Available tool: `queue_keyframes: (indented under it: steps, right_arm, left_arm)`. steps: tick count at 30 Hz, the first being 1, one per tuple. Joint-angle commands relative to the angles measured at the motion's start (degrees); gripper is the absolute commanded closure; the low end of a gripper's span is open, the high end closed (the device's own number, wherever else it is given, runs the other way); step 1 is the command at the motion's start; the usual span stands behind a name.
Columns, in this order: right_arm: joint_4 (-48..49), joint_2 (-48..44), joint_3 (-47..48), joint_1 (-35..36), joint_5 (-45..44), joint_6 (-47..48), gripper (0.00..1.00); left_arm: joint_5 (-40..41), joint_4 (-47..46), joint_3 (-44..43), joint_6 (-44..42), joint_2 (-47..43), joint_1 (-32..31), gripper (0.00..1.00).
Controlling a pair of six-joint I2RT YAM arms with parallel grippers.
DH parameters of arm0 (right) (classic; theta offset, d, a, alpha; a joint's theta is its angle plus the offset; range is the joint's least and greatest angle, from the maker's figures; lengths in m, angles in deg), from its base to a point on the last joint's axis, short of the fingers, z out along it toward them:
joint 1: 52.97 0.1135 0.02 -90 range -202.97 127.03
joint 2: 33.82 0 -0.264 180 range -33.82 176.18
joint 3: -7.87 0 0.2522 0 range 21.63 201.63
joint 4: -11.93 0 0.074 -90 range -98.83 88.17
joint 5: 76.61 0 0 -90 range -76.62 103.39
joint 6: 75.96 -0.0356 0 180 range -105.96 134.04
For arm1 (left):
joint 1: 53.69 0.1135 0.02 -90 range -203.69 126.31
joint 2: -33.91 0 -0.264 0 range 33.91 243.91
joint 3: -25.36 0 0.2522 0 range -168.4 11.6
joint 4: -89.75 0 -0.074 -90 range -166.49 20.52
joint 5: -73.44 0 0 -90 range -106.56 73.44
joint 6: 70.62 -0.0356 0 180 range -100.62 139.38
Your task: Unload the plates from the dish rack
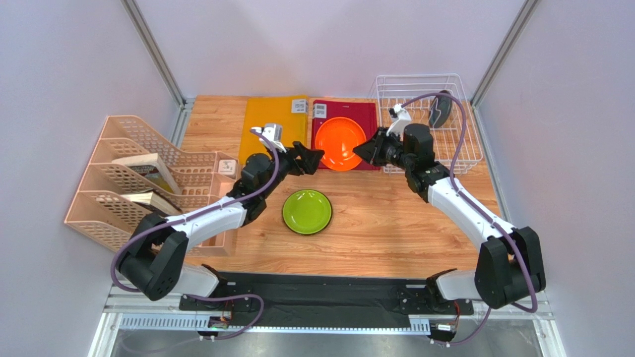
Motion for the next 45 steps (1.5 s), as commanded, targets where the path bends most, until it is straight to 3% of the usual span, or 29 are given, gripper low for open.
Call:
queue_keyframes:
  steps: [1, 10, 16, 17, 19, 20, 22, 23, 26, 27, 29, 30, 31, 33, 37, 41, 45]
  right_arm:
    - [5.0, 1.9, 2.3, 0.3, 5.7, -1.4, 1.0]
    - [8.3, 5.2, 2.8, 0.2, 11.7, -4.7, 1.0]
    - [9.5, 7.7, 3.6, 0.4, 14.8, -6.3, 1.0]
    - [9.6, 7.9, 3.7, 0.4, 15.4, -6.5, 1.0]
    - [10.4, 8.5, 3.7, 0.2, 16.1, -7.0, 1.0]
    - [10.4, 8.5, 4.0, 0.4, 16.2, -7.1, 1.0]
    - [10.4, 8.7, 4.1, 0.4, 16.7, -7.1, 1.0]
    - [10.4, 8.7, 4.2, 0.4, 17.0, -7.0, 1.0]
    - [10.4, 9.2, 4.3, 0.4, 17.7, -7.1, 1.0]
    - [10.0, 9.6, 4.7, 0.5, 17.8, -7.0, 1.0]
    - [8.9, 9.9, 5.2, 0.4, 16.4, -6.4, 0.86]
    - [6.8, 9.9, 5.8, 0.4, 15.6, -5.9, 0.7]
    - [5.5, 9.8, 6.2, 0.4, 14.7, -5.1, 0.6]
    - [0.5, 8.6, 6.7, 0.3, 9.0, -2.1, 0.48]
    - [-6.9, 4.0, 7.2, 0.1, -6.7, 2.7, 0.46]
    - [-10.7, -1.5, 7.7, -0.2, -24.6, 7.2, 0.37]
    - [-11.3, -5.8, 7.7, -1.6, -30.5, 8.9, 0.37]
  left_arm:
    - [-5.3, -3.3, -0.8, 4.7, 1.5, 2.5, 0.03]
    - [-16.3, -10.8, -1.0, 13.0, 8.0, 7.2, 0.1]
    - [-20.4, -16.4, -0.8, 15.2, 10.2, 8.3, 0.27]
    - [-21.0, -17.0, -1.0, 15.5, 10.4, 8.5, 0.41]
    - [-22.0, -17.7, -1.2, 16.0, 11.2, 8.5, 0.51]
    - [-22.2, -18.6, -1.1, 16.3, 11.5, 8.6, 0.65]
    - [-22.3, -19.0, -1.2, 16.4, 12.2, 8.7, 0.76]
    - [-22.5, -19.0, -1.3, 16.5, 12.3, 8.7, 0.86]
    - [-23.0, -19.1, -1.1, 16.5, 13.1, 8.8, 1.0]
    - [-22.6, -19.1, -0.8, 16.4, 13.0, 8.8, 1.0]
    - [-21.7, -18.8, 0.5, 15.6, 12.4, 8.8, 1.0]
    - [-20.4, -18.2, 1.1, 15.1, 11.8, 8.8, 1.0]
    - [-19.6, -15.9, 2.2, 14.3, 10.4, 8.8, 1.0]
    - [-16.6, -12.0, 3.1, 11.2, 8.3, 8.8, 1.0]
    - [-10.6, 2.1, 6.4, 4.2, -0.2, 8.8, 1.0]
    - [-5.7, 10.7, 10.9, 2.4, -7.6, 8.8, 1.0]
    - [-6.3, 15.0, 16.1, 4.8, -12.7, 8.8, 1.0]
